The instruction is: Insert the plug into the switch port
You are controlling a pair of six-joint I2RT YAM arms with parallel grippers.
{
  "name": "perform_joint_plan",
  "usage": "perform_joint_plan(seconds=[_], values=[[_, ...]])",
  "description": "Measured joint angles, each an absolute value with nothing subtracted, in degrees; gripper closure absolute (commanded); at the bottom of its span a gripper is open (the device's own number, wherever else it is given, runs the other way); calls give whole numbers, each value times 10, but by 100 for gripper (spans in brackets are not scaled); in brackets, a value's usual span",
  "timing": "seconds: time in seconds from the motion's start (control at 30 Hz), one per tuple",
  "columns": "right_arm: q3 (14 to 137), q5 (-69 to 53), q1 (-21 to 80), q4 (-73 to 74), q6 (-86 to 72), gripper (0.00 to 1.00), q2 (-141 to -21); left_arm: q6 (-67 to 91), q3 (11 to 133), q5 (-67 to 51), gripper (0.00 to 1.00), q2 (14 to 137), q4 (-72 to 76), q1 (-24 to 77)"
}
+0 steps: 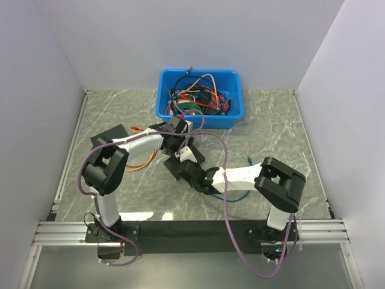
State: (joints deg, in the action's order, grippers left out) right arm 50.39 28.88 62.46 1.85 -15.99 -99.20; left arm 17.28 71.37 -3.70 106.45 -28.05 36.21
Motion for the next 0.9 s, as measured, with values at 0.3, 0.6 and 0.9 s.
perform_joint_plan(seconds=[0.3,0.6,0.9], values=[[504,278,615,17,-141,100,-989,174,718,-25,24,1068,-275,369],[500,271,605,1,-112,100,-989,175,718,-15,24,1071,-263,372],[426,260,598,-139,-52,100,-973,171,719,6,24,1072,-252,380]])
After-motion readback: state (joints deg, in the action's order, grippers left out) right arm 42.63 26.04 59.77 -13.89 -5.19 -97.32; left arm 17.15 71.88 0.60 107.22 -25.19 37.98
